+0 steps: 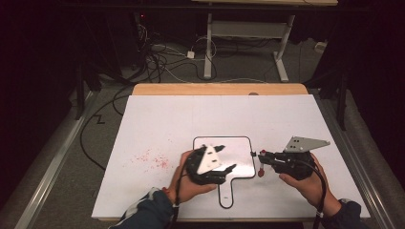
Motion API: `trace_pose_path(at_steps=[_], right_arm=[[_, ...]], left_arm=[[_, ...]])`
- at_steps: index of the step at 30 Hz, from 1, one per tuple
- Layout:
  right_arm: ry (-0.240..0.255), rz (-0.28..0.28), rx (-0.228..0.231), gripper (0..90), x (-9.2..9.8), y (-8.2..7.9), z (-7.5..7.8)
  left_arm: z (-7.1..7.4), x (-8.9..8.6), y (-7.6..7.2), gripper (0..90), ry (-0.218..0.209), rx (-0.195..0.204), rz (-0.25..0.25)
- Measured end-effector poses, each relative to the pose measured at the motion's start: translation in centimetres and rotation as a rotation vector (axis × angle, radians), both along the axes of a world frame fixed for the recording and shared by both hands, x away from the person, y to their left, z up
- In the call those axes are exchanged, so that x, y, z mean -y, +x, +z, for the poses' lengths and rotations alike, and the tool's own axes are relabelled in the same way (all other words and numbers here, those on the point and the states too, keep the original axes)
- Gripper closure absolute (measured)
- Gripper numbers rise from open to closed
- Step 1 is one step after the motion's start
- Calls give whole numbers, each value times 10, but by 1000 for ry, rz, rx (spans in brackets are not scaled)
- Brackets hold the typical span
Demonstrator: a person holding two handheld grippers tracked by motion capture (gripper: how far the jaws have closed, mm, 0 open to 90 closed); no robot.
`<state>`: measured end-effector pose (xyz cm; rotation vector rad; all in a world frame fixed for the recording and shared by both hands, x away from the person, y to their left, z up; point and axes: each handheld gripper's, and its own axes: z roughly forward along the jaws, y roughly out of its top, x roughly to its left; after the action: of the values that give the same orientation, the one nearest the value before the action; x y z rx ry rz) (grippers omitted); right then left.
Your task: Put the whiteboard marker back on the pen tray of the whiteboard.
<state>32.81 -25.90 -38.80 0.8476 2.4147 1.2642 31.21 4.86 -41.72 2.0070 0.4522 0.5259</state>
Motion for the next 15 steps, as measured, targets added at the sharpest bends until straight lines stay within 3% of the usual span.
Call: trace_pose_path(at_steps=[3,5,6,8,12,15], right_arm=[[7,-21,-82,811,1,12,-7],[10,-35,-109,811,-1,20,-12],[18,-32,-127,811,-3,25,-15],[22,-44,-158,810,-6,34,-20],[48,-79,-188,811,-10,53,-32],[80,-103,-220,803,-12,65,-43]], left_arm=[[0,-37,-7,289,-7,11,54],[-5,-59,-10,289,-5,4,76],[-10,-70,-14,287,7,-7,144],[-18,-91,-16,270,28,-27,205],[-33,-124,-15,246,-21,-113,319],[-39,-134,-14,246,-21,-135,351]])
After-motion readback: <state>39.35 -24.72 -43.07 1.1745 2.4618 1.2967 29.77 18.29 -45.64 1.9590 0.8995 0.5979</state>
